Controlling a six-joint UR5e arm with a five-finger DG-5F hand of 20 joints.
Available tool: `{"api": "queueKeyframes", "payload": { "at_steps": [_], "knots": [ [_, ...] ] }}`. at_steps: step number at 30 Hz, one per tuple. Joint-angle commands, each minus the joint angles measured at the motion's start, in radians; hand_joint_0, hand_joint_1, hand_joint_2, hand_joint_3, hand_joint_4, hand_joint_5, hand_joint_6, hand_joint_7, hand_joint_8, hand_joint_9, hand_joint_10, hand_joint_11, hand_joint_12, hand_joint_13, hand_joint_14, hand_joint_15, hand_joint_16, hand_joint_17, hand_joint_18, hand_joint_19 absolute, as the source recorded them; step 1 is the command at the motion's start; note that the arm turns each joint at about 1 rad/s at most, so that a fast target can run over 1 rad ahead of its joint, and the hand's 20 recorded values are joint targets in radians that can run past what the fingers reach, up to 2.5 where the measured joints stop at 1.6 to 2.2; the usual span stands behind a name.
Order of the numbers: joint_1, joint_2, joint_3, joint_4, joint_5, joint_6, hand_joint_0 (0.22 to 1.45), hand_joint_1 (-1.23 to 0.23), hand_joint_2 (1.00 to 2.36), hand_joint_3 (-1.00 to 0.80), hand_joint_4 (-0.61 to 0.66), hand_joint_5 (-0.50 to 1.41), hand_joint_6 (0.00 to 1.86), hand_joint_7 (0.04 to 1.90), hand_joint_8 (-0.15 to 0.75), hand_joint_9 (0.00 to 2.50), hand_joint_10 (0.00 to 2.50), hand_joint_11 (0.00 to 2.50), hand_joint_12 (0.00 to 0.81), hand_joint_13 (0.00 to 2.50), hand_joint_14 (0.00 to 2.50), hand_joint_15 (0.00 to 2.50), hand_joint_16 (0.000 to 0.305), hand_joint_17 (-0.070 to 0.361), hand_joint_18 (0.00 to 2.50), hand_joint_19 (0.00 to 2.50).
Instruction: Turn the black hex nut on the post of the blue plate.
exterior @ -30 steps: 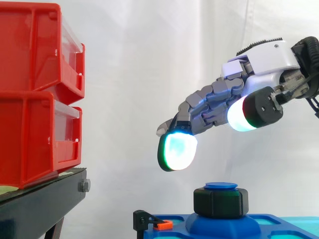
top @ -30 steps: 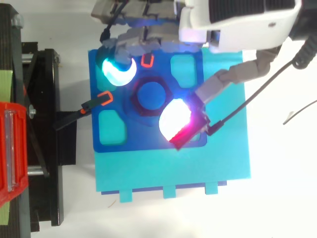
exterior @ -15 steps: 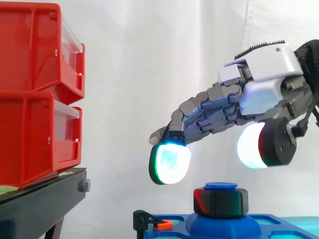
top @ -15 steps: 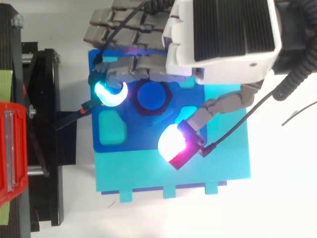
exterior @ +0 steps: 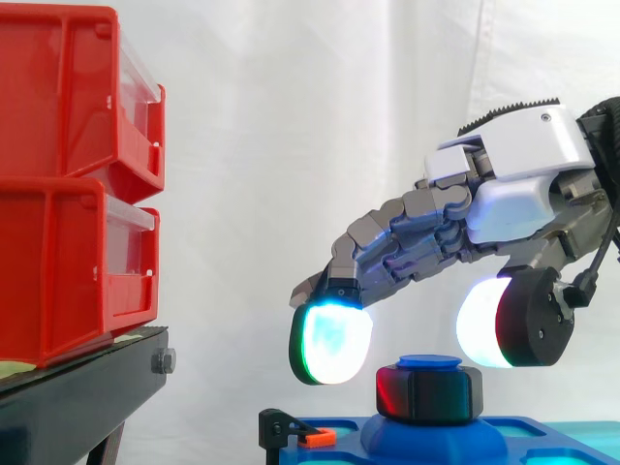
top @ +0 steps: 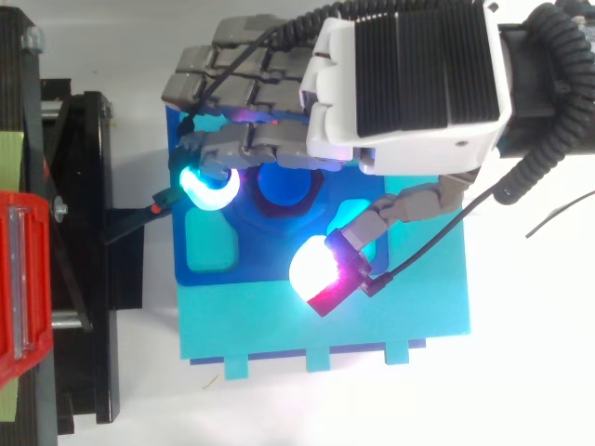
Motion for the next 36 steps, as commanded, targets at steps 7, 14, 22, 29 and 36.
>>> {"api": "queueKeyframes", "payload": {
  "at_steps": [7,14,22,29,36],
  "knots": [
    [0.001,0.0,-0.014,0.016,0.005,-0.008,0.46,-0.62,1.0,-0.5,0.2,-0.24,0.5,0.85,0.251,0.21,0.0,0.0,0.392,0.23,0.0,0.0,0.059,0.133,0.16,0.04],
    [-0.001,0.0,-0.012,0.007,0.003,-0.008,0.45,-0.59,1.0,-0.5,0.22,-0.23,0.5,0.89,0.256,0.21,0.0,0.0,0.396,0.22,0.0,0.0,0.06,0.135,0.15,0.04],
    [-0.001,0.0,-0.014,0.002,0.0,-0.008,0.45,-0.57,1.0,-0.5,0.23,-0.23,0.5,0.93,0.262,0.21,0.0,0.0,0.398,0.22,0.0,0.0,0.061,0.137,0.15,0.05],
    [-0.006,0.0,-0.012,-0.001,-0.003,-0.008,0.45,-0.56,1.0,-0.5,0.23,-0.23,0.5,0.94,0.263,0.22,0.0,0.0,0.398,0.22,0.0,0.0,0.061,0.137,0.15,0.05],
    [-0.019,0.0,-0.012,-0.004,-0.023,-0.017,0.45,-0.55,1.0,-0.5,0.23,-0.22,0.5,0.94,0.264,0.22,0.0,0.0,0.398,0.22,0.0,0.0,0.061,0.137,0.15,0.05]
  ]
}}
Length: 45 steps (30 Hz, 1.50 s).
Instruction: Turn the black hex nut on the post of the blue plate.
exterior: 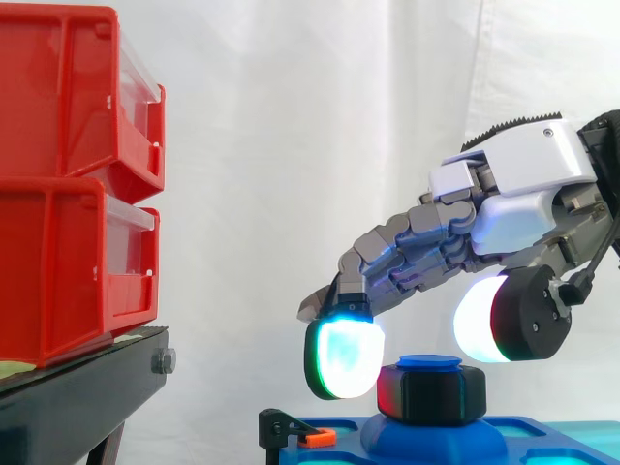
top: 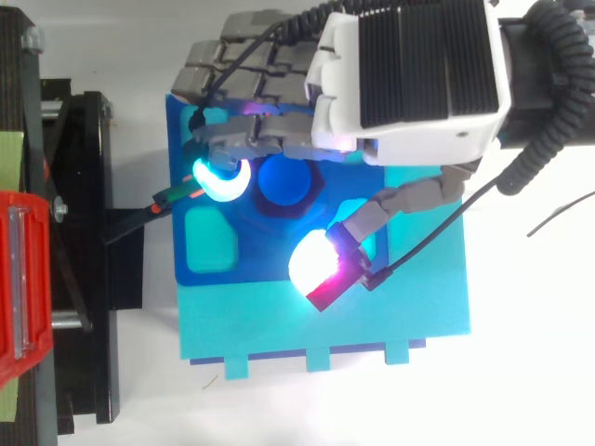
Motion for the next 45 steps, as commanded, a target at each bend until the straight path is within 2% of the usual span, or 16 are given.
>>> {"api": "queueKeyframes", "payload": {
  "at_steps": [1,7,8,11,12,17,26,30,35,40,45],
  "knots": [
    [-0.012,0.0,0.0,-0.006,-0.017,-0.014,0.45,-0.55,1.0,-0.5,0.23,-0.22,0.5,0.94,0.264,0.22,0.0,0.0,0.398,0.22,0.0,0.0,0.061,0.137,0.15,0.05],
    [-0.026,0.0,0.0,-0.007,-0.028,-0.023,0.45,-0.55,1.0,-0.5,0.23,-0.22,0.5,0.94,0.265,0.22,0.0,0.0,0.4,0.23,0.0,0.0,0.061,0.137,0.15,0.05],
    [-0.038,0.0,0.0,-0.009,-0.049,-0.03,0.45,-0.55,1.0,-0.5,0.23,-0.22,0.5,0.94,0.265,0.22,0.0,0.0,0.401,0.23,0.0,0.0,0.061,0.137,0.15,0.05],
    [-0.051,0.0,-0.001,-0.006,-0.075,-0.032,0.45,-0.55,1.0,-0.5,0.23,-0.23,0.5,0.93,0.266,0.22,0.0,0.0,0.4,0.23,0.0,0.0,0.061,0.137,0.15,0.06],
    [-0.061,0.0,0.0,0.0,-0.093,-0.034,0.45,-0.55,1.0,-0.5,0.23,-0.23,0.5,0.94,0.266,0.22,0.0,0.0,0.4,0.23,0.0,0.0,0.061,0.137,0.15,0.05],
    [-0.064,0.0,0.0,0.023,-0.098,-0.034,0.44,-0.56,1.0,-0.5,0.23,-0.23,0.5,0.93,0.268,0.22,0.0,0.0,0.402,0.23,0.0,0.0,0.062,0.138,0.16,0.06],
    [-0.049,0.0,0.0,0.072,-0.093,-0.03,0.41,-0.56,1.0,-0.5,0.23,-0.23,0.5,0.93,0.273,0.18,0.0,0.0,0.414,0.19,0.0,0.01,0.065,0.146,0.13,0.08],
    [-0.041,0.0,0.0,0.082,-0.09,-0.029,0.4,-0.64,1.0,-0.5,0.23,-0.24,0.5,0.92,0.27,0.18,0.0,0.0,0.413,0.2,0.0,0.0,0.065,0.146,0.13,0.08],
    [-0.017,-0.002,0.0,0.102,-0.057,-0.03,0.38,-0.77,1.0,-0.5,0.24,-0.23,0.5,0.9,0.283,0.22,0.0,0.0,0.427,0.24,0.0,0.0,0.066,0.149,0.21,0.04],
    [-0.003,0.0,0.0,0.097,-0.035,-0.032,0.37,-0.84,1.0,-0.5,0.24,-0.23,0.5,0.9,0.283,0.23,0.0,0.0,0.429,0.26,0.0,0.0,0.066,0.149,0.23,0.03],
    [0.011,-0.002,-0.008,0.085,-0.014,-0.046,0.44,-0.88,1.0,-0.5,0.21,-0.23,0.5,0.89,0.256,0.23,0.0,0.0,0.397,0.26,0.0,0.0,0.059,0.133,0.24,0.03]
  ]
}}
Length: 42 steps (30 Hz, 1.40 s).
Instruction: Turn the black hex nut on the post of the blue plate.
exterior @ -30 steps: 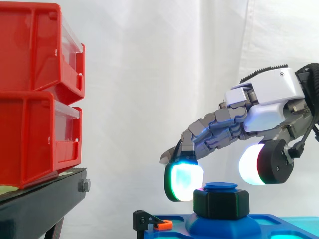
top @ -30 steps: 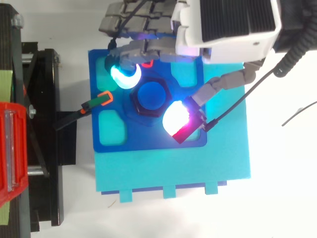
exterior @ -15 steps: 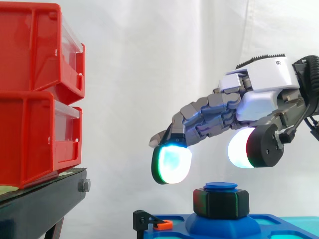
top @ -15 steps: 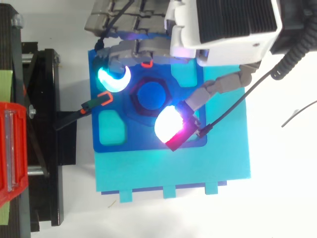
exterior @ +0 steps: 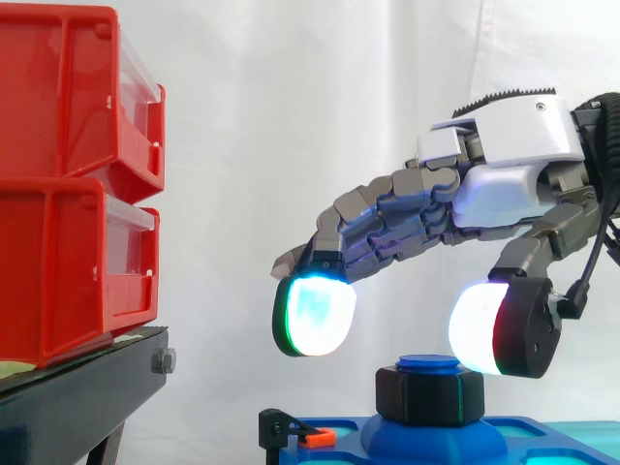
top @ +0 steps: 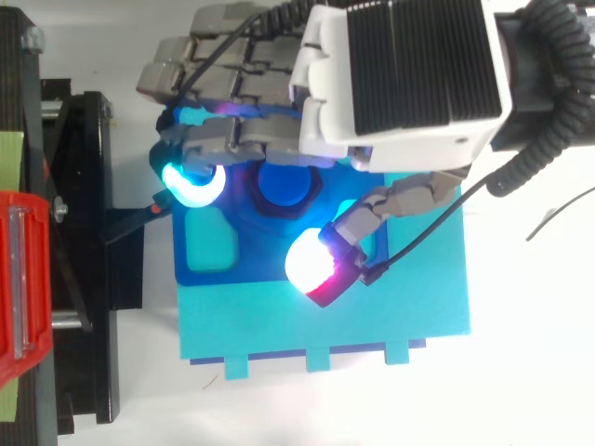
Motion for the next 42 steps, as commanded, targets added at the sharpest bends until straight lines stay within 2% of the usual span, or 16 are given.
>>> {"api": "queueKeyframes", "payload": {
  "at_steps": [1,6,20,26,42],
  "knots": [
    [0.007,0.0,-0.01,0.0,0.011,-0.014,0.45,-0.88,1.0,-0.5,0.21,-0.23,0.5,0.9,0.254,0.23,0.0,0.0,0.395,0.26,0.0,0.0,0.059,0.132,0.23,0.04],
    [0.01,0.0,-0.044,0.024,0.023,-0.018,0.49,-0.88,1.0,-0.5,0.19,-0.23,0.5,0.9,0.24,0.24,0.0,0.0,0.379,0.26,0.0,0.0,0.055,0.125,0.23,0.04],
    [0.01,0.0,-0.044,-0.005,0.02,-0.046,0.54,-0.84,1.0,-0.5,0.19,-0.23,0.5,0.91,0.232,0.26,0.0,0.0,0.362,0.29,0.0,0.0,0.052,0.117,0.25,0.06],
    [0.006,0.0,-0.044,-0.025,0.018,-0.084,0.55,-0.83,1.0,-0.5,0.19,-0.23,0.5,0.94,0.23,0.26,0.0,0.0,0.359,0.29,0.0,0.0,0.051,0.116,0.25,0.08],
    [0.001,0.001,-0.044,-0.022,0.021,-0.126,0.57,-0.8,1.0,-0.48,0.21,-0.22,0.5,1.0,0.232,0.27,0.0,0.0,0.359,0.3,0.0,0.0,0.051,0.114,0.27,0.08]
  ]
}}
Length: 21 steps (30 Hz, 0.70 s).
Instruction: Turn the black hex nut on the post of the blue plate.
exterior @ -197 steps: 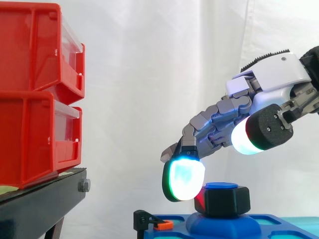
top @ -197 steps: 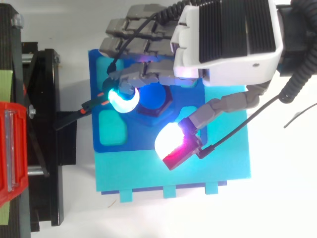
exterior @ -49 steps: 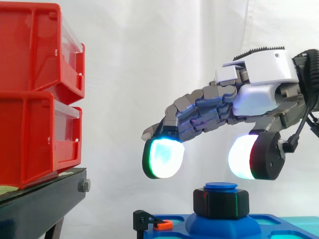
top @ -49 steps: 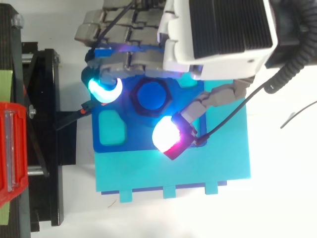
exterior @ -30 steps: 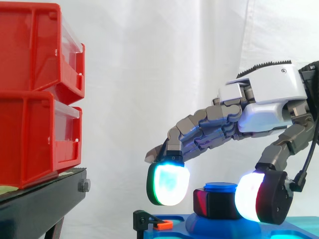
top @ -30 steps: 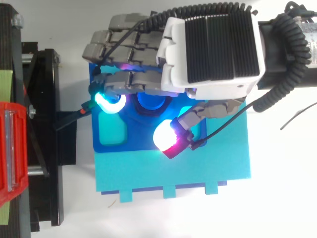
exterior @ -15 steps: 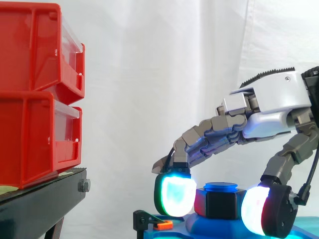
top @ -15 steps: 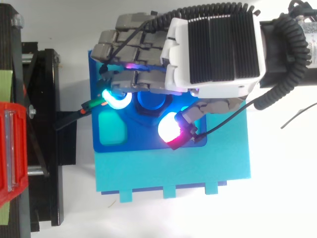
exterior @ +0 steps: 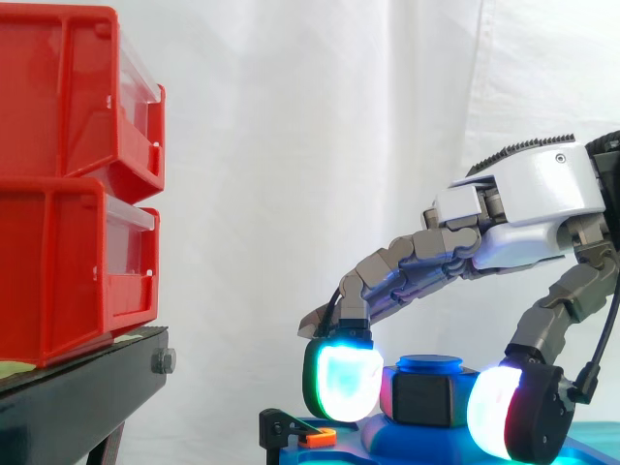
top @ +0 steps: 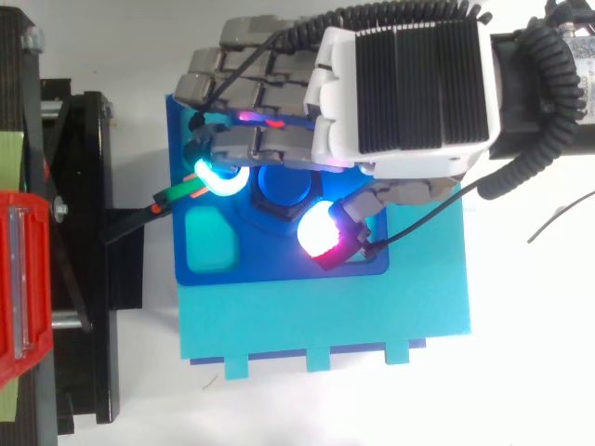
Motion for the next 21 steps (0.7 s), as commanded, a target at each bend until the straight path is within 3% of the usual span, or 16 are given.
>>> {"api": "queueKeyframes", "payload": {
  "at_steps": [1,21],
  "knots": [
    [-0.002,0.0,0.0,0.003,0.004,-0.011,0.57,-0.8,1.0,-0.47,0.21,-0.22,0.5,1.0,0.232,0.27,0.0,0.0,0.359,0.31,0.0,0.0,0.051,0.114,0.27,0.08],
    [-0.002,0.0,0.0,0.008,0.006,-0.021,0.58,-0.79,1.0,-0.45,0.22,-0.21,0.5,1.05,0.236,0.28,0.0,0.0,0.361,0.33,0.0,0.0,0.05,0.113,0.3,0.11]
  ]
}}
